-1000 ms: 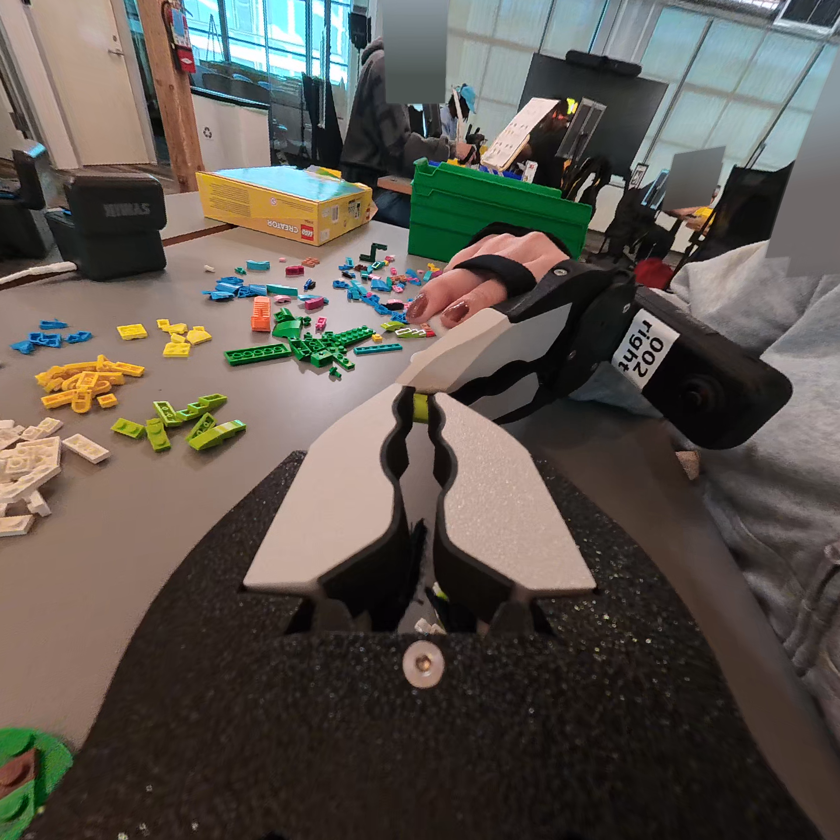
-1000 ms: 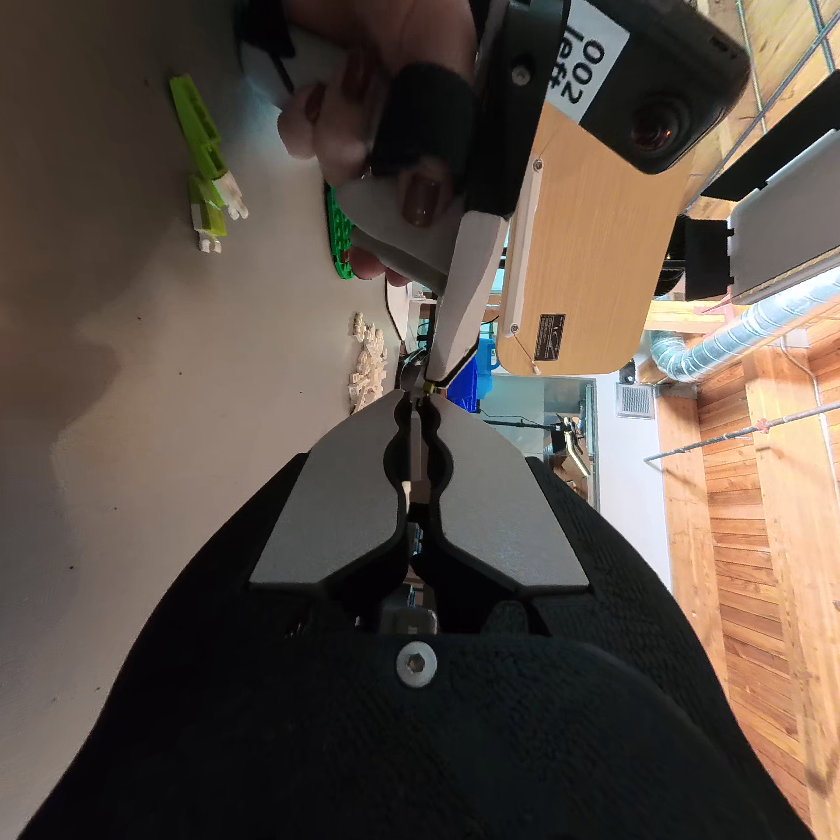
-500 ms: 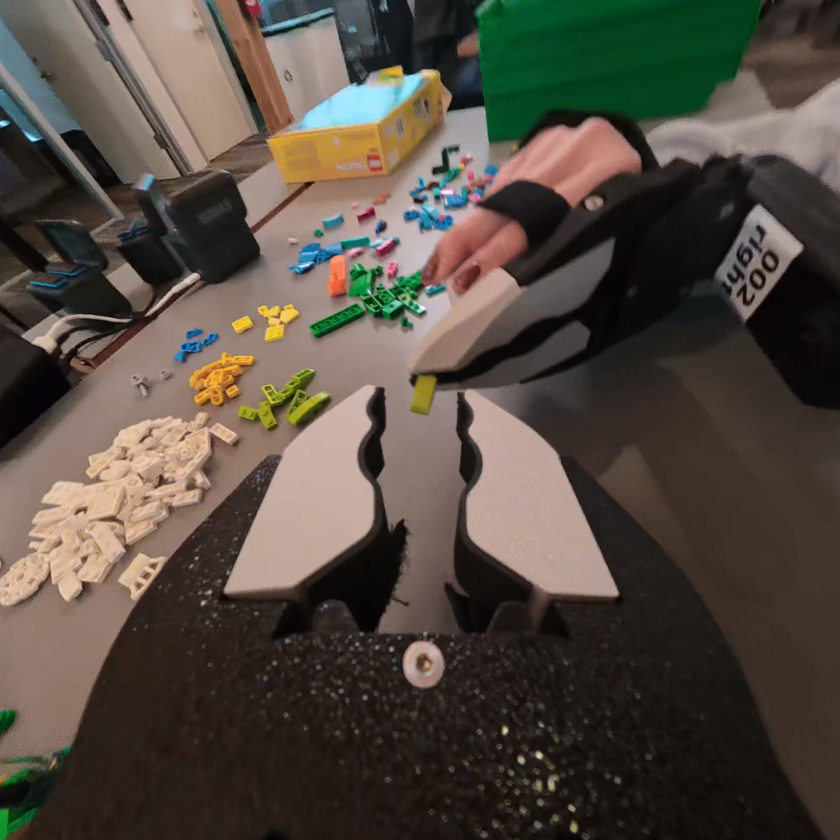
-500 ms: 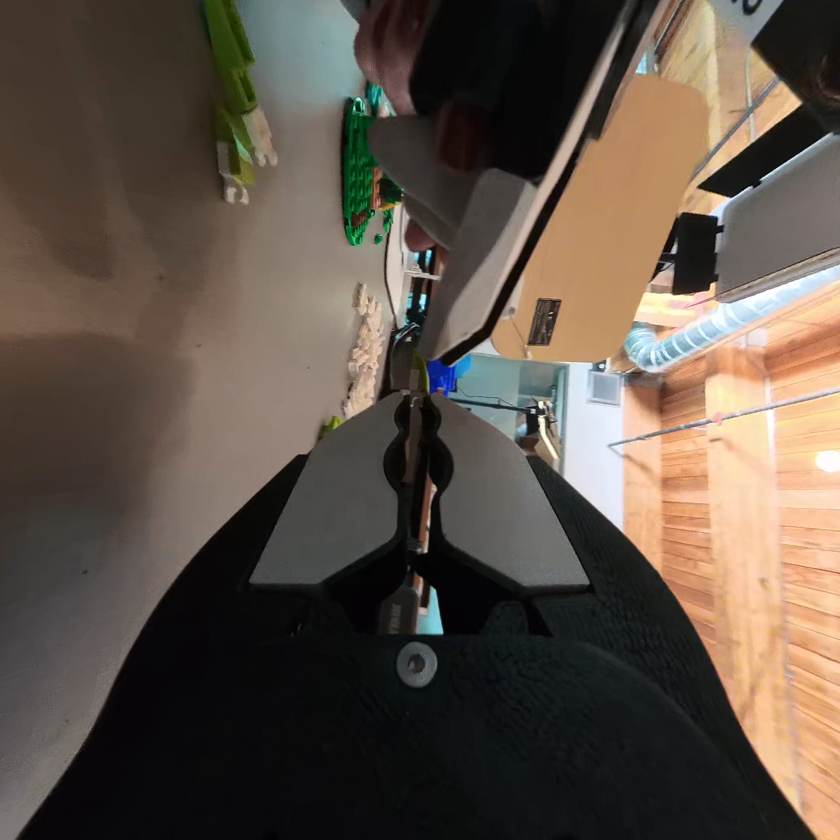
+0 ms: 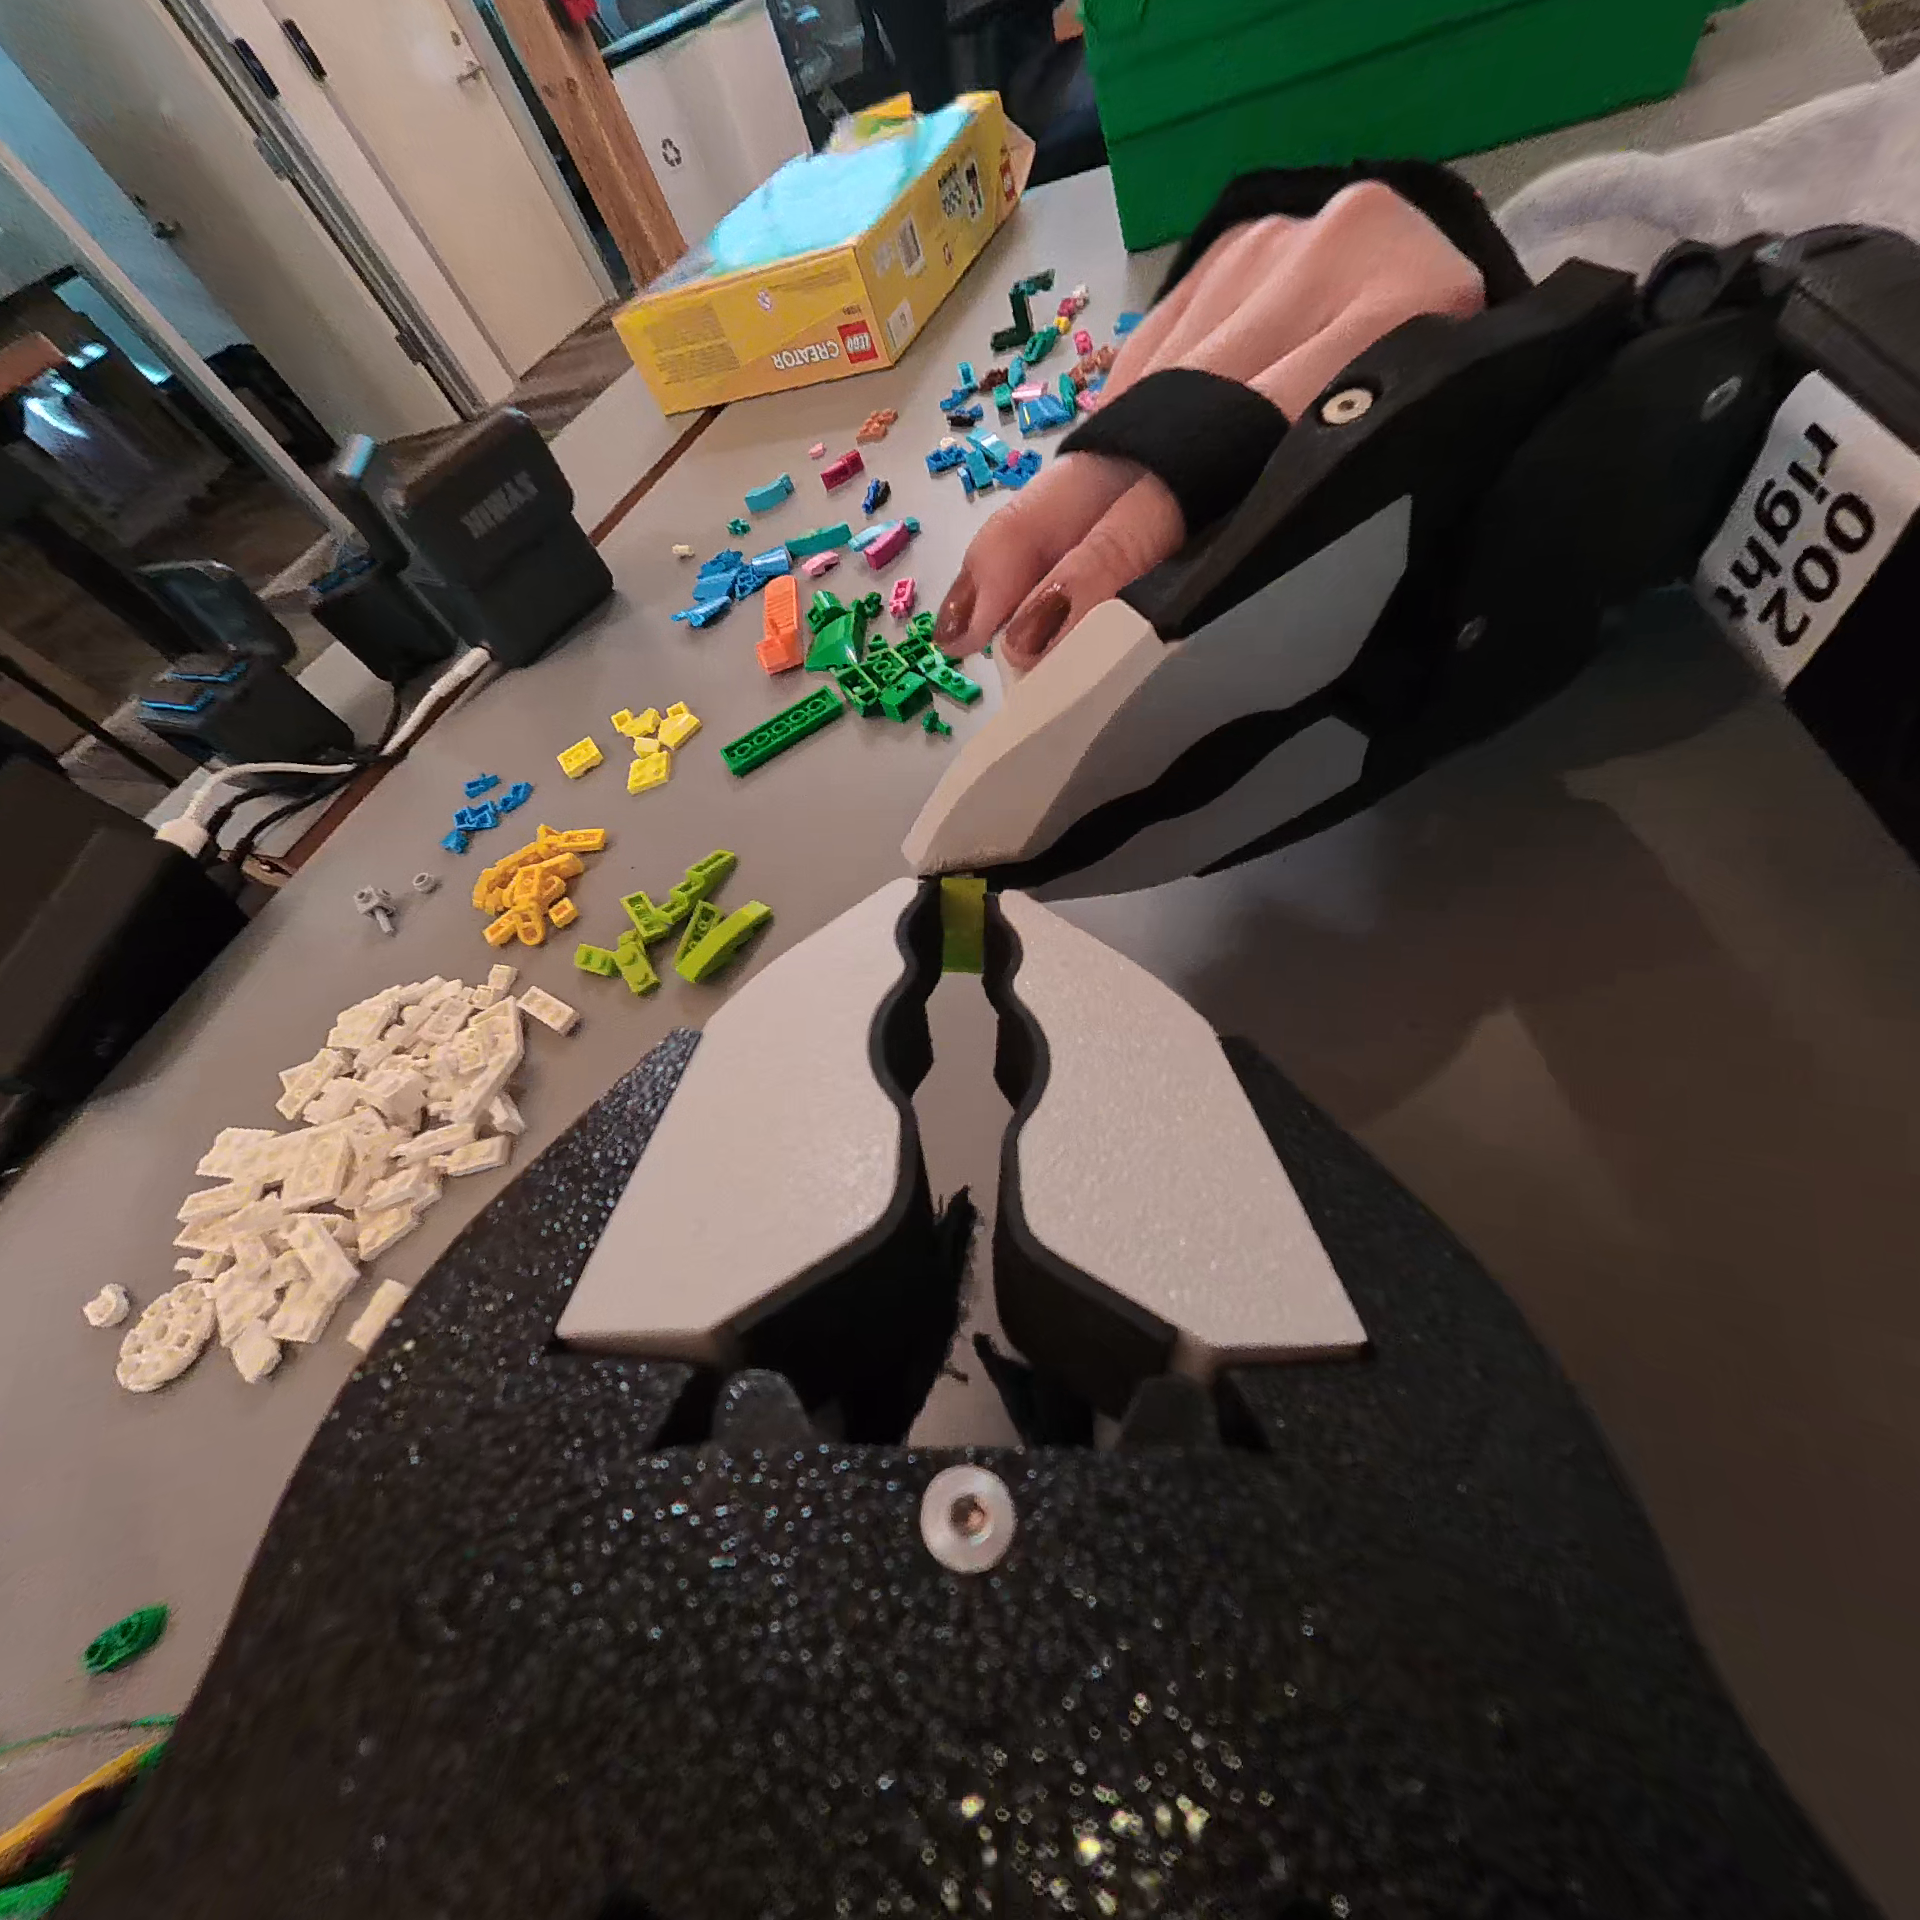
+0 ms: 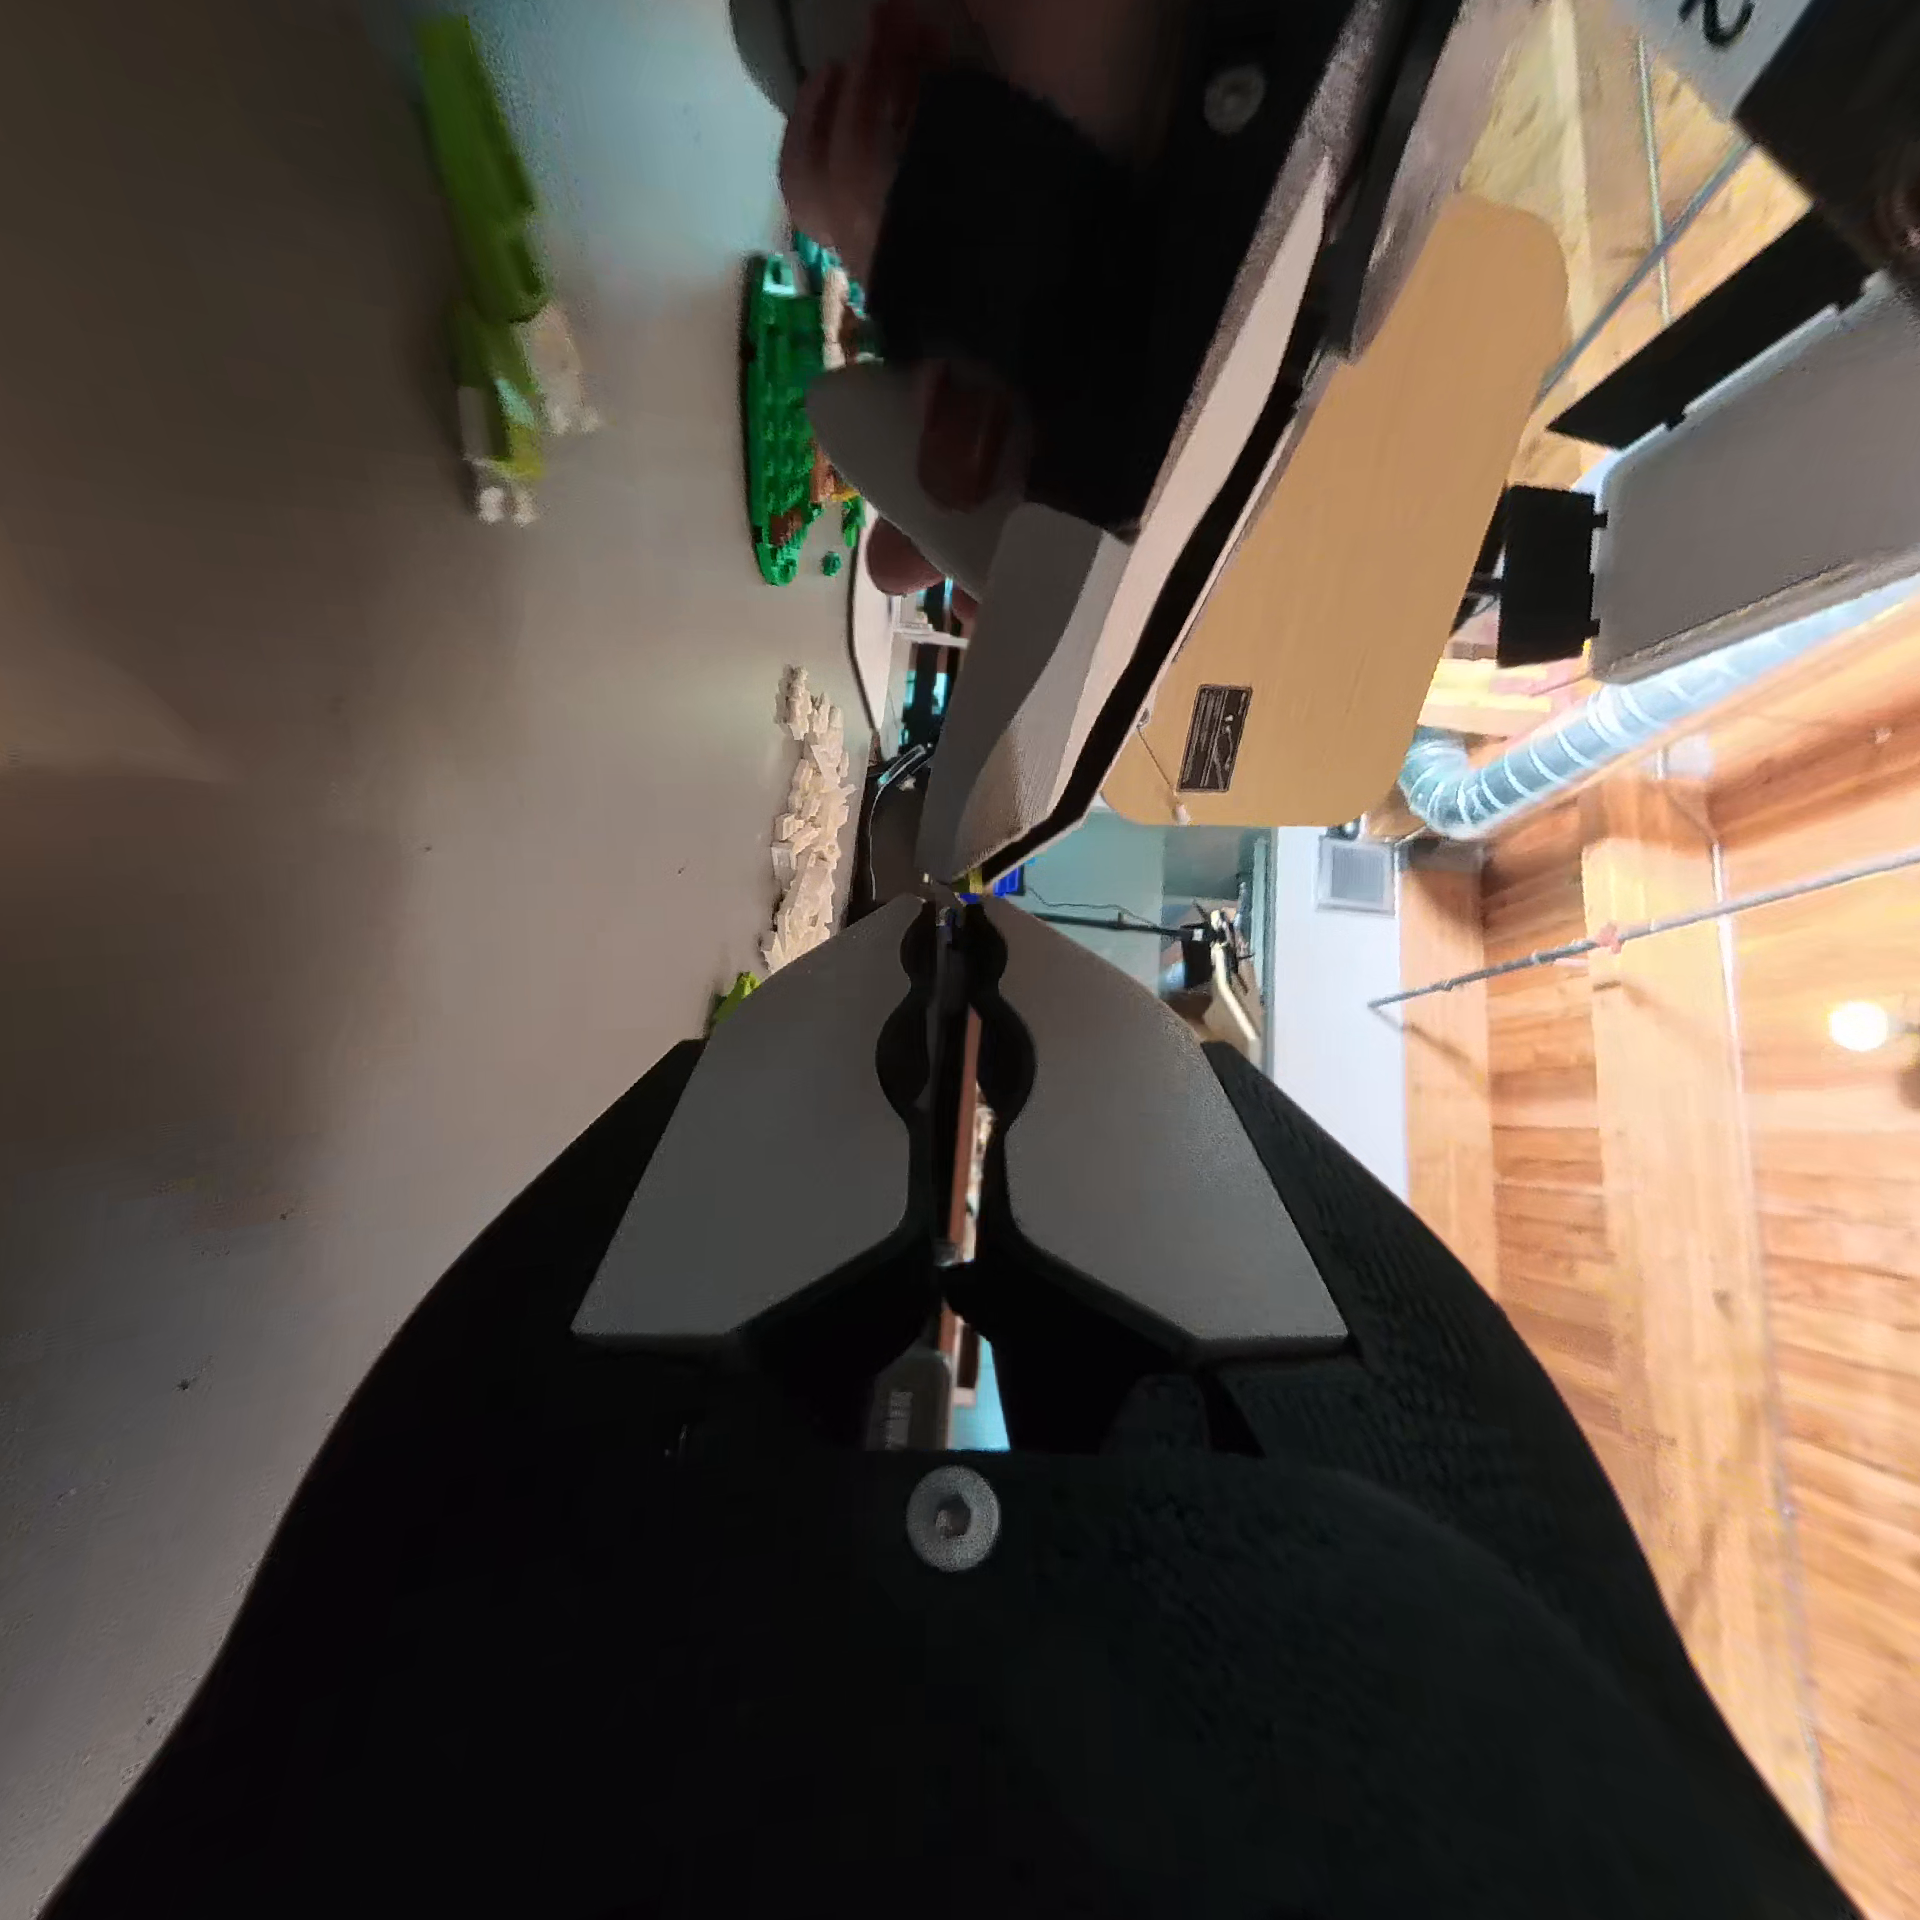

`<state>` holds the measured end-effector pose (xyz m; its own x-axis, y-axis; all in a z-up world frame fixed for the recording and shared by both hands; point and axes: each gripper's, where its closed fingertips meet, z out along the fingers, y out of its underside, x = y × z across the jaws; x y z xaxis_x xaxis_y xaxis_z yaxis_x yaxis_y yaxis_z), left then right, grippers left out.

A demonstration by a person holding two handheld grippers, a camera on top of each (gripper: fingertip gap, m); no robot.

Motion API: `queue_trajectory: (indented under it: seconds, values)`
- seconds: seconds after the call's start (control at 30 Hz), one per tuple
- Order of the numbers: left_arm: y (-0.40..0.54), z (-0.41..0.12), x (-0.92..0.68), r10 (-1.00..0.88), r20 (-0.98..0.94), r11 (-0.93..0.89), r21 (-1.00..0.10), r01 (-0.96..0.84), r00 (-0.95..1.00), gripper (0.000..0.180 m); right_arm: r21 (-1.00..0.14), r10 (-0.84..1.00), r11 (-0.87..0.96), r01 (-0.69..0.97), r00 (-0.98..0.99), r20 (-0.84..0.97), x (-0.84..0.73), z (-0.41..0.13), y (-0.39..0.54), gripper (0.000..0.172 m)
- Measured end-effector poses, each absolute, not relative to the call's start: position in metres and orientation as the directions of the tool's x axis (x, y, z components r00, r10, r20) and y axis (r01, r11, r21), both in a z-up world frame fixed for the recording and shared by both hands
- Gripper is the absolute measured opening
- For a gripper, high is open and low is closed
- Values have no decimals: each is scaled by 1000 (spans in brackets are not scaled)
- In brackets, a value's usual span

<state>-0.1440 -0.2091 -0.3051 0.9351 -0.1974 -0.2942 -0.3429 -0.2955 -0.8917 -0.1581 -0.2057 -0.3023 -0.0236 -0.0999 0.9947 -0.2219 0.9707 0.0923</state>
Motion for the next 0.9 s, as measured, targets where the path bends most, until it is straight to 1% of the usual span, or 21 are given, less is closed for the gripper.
queue_trajectory:
  seconds: [0.13,0.2,0.37,0.4,0.43,0.47,0.5,0.53,0.6,0.67,0.73,0.77,0.83,0.87,0.9]
  values:
    - [-210,-298,-142,-161,-340,-265,-890,-372,927,7,37,-52,975,-219,-65,997,-158,-302,-206,2]
    - [-210,-295,-141,-161,-297,-246,-911,-330,941,7,14,-34,975,-221,-87,996,-157,-302,-207,3]
    - [-211,-295,-139,-193,-194,-236,-942,-238,962,5,6,-41,975,-223,-149,988,-154,-311,-207,2]
    - [-212,-272,-137,-181,-148,-110,-979,-169,972,0,38,-107,973,-228,-295,949,-150,-340,-206,3]
    - [-217,-245,-142,-178,-84,-31,-995,-91,980,0,73,-140,970,-232,-288,947,-150,-355,-206,3]
    - [-224,-229,-155,-118,-116,18,-993,-115,986,0,113,-194,956,-270,-295,936,-147,-358,-211,3]
    - [-229,-232,-169,-54,-157,-7,-988,-157,986,0,93,-166,961,-262,-272,948,-148,-353,-211,3]
    - [-232,-242,-176,-30,-139,-37,-989,-140,990,0,71,-136,968,-239,-269,953,-151,-351,-207,3]
    - [-227,-261,-177,-57,-94,-110,-989,-100,994,0,42,-101,978,-205,-284,954,-155,-352,-201,4]
    - [-219,-274,-175,-69,-104,-176,-978,-115,992,0,-25,-18,986,-168,-255,967,-160,-346,-199,3]
    - [-215,-290,-174,-66,-118,-241,-962,-130,991,7,-107,76,985,-134,-222,972,-164,-338,-195,4]
    - [-213,-295,-173,-68,-119,-258,-957,-133,991,15,-193,162,974,-121,-232,959,-165,-336,-194,4]
    - [-210,-295,-166,-93,-121,-246,-959,-140,988,25,-434,392,896,-92,-292,872,-166,-329,-196,4]
    - [-209,-294,-164,-97,-137,-230,-961,-156,986,25,-532,487,843,-78,-312,816,-166,-323,-196,4]
    - [-209,-294,-162,-100,-155,-221,-960,-174,983,25,-608,557,792,-65,-332,761,-166,-319,-196,4]
